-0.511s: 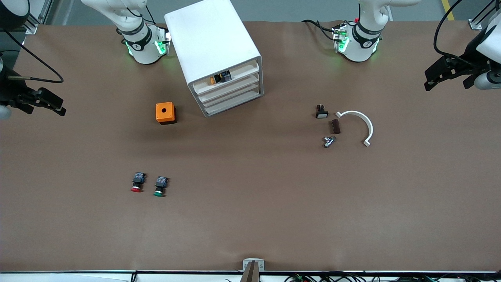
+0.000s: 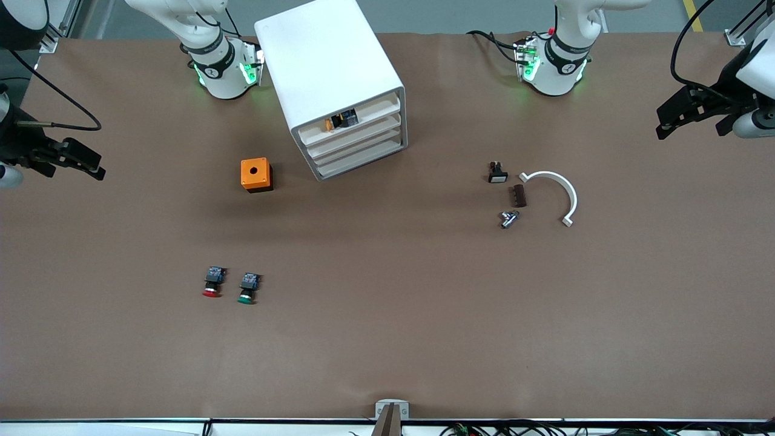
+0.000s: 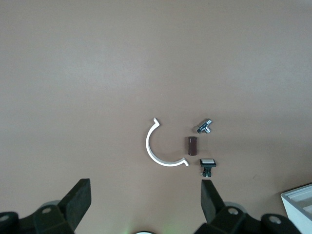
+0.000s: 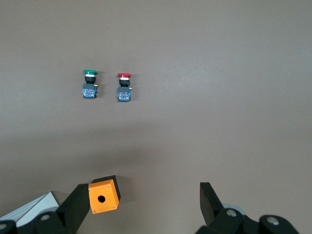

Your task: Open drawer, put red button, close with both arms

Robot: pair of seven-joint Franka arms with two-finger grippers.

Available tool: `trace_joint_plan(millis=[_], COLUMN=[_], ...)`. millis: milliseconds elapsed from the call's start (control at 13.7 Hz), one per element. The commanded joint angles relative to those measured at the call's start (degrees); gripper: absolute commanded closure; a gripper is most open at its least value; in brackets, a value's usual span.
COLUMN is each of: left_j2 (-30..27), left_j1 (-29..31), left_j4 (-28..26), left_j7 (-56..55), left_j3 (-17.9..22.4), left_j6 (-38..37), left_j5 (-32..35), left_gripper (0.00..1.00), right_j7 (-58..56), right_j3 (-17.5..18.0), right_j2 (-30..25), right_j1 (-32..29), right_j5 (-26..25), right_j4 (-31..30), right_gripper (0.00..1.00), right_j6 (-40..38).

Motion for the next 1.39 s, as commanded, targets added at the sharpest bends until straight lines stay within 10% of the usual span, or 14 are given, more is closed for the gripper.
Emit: trace_joint_plan(millis=[0,1313], left_j2=[1.6,21.5], left_j1=[-0.3,-9.3], left_j4=[1.6,2.6], left_j7=[1.2,-38.0], left_j3=[0.0,-2.7], left_j6=[-1.3,8.5], left_j5=[0.7,-12.7], left_gripper=[0.01,0.00], right_j7=[0.3,5.8], right_j3=[0.5,0.5], right_j2=[1.5,32.6], right_j1=[0.4,3.7], right_j5=[-0.9,5.6], right_j4=[0.3,0.2], right_gripper=[0.00,0.00], right_j6=[0.2,25.7])
